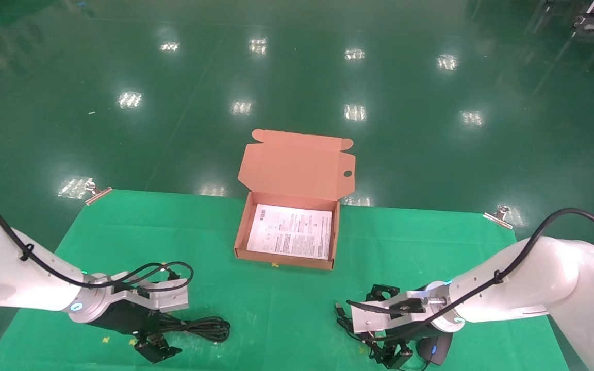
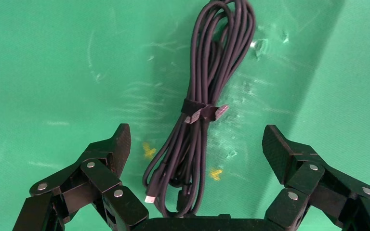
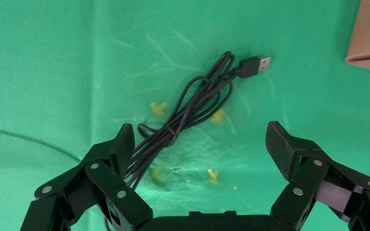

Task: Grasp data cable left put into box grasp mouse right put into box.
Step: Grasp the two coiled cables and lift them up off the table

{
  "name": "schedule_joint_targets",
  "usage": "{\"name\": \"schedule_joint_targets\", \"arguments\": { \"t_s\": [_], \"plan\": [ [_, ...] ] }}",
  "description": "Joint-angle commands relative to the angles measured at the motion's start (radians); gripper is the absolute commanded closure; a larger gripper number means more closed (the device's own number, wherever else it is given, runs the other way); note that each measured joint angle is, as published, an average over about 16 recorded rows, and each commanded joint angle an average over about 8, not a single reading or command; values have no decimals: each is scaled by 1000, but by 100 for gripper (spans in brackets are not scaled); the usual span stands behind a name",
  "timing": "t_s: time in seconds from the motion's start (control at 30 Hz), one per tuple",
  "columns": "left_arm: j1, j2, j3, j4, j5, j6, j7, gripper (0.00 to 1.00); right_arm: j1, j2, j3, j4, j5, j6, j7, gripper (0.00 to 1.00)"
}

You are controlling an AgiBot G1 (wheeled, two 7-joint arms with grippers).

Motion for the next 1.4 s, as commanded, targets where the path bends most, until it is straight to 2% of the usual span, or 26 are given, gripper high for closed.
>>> {"name": "schedule_joint_targets", "arguments": {
  "t_s": [0.03, 0.17, 0.2, 0.43, 0.47, 1.4],
  "plan": [
    [-7, 10, 0, 29, 1, -7, 18, 0, 2, -6, -2, -14, -4, 1, -2, 0],
    [-15, 23, -1, 74, -2, -10, 43, 0, 1, -12, -5, -36, -6, 1, -6, 2],
    [-16, 25, -2, 82, -2, -11, 47, 8, 1, -12, -6, -41, -6, 1, -7, 15],
    [-29, 41, 0, 132, -2, -9, 56, 96, 0, -21, -12, -65, -18, 8, -7, 100],
    [-30, 42, 0, 136, -2, -9, 56, 100, 0, -22, -13, -66, -19, 9, -7, 100],
    [-23, 34, -1, 111, -2, -8, 55, 100, 0, -16, -10, -54, -13, 4, -8, 100]
  ]
}}
